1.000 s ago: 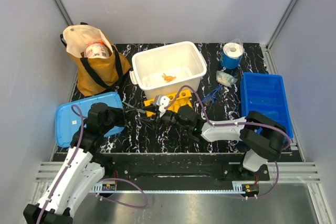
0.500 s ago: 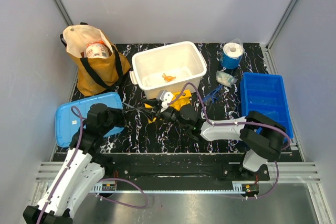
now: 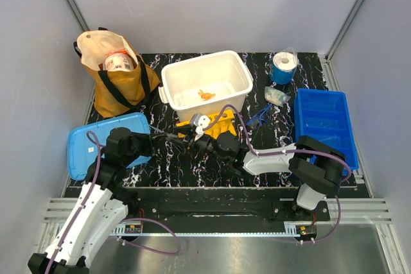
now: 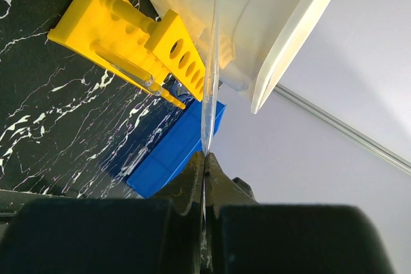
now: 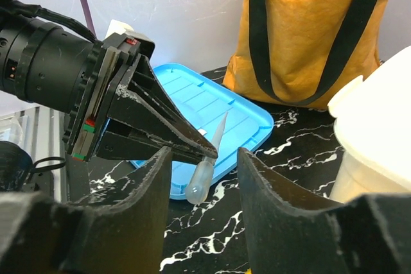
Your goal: Organize the chemistry lab equipment
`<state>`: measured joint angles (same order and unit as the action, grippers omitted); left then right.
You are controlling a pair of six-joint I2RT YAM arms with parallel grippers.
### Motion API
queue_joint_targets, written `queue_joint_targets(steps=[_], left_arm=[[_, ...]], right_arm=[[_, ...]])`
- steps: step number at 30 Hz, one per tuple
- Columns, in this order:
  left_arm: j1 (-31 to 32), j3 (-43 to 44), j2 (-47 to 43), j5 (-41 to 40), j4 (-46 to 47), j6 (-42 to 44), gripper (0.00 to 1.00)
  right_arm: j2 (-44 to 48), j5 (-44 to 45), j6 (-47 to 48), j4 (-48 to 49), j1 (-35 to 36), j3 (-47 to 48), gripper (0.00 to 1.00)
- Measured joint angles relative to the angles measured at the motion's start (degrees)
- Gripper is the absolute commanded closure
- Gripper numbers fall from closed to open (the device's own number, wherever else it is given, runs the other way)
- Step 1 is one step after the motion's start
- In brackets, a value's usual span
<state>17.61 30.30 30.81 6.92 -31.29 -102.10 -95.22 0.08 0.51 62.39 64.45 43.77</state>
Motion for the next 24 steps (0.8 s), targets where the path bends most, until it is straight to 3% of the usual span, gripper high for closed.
queue_joint_targets(steps=[4, 10, 12, 16, 18, 20, 24], left_arm=[[0.0, 0.0, -0.1, 0.0, -0.1, -0.2, 1.00], [0.0, -0.2, -0.4, 0.0, -0.3, -0.4, 1.00], [0.0, -0.4, -0.5, -0.1, -0.2, -0.6, 0.89], [0.0, -0.5, -0.5, -0.2, -0.3, 0.0, 0.54], [0.0, -0.5, -0.5, -0.1, -0.2, 0.8, 0.43], [0.0, -0.5, -0.5, -0.2, -0.1, 2.4, 0.37], [0.0, 0.8, 1.3, -0.1, -0.2, 10.1, 0.36]], right_arm=[[-1.2, 0.7, -1.2, 0.4, 0.6, 0.0, 0.63], [-2.8, 2.9, -2.8, 0.3, 1.0, 0.3, 0.93], [-2.9, 3.9, -3.6, -0.6, 1.1, 0.8, 1.00], [-2.1, 7.6, -5.0, -4.8, 1.4, 1.9, 1.00], [-0.7, 10.9, -5.9, -9.8, 1.3, 3.3, 1.00], [1.6, 13.4, -7.1, -15.6, 0.7, 5.3, 1.00], [8.8, 15.4, -12.0, -27.4, -3.6, 8.9, 1.00]])
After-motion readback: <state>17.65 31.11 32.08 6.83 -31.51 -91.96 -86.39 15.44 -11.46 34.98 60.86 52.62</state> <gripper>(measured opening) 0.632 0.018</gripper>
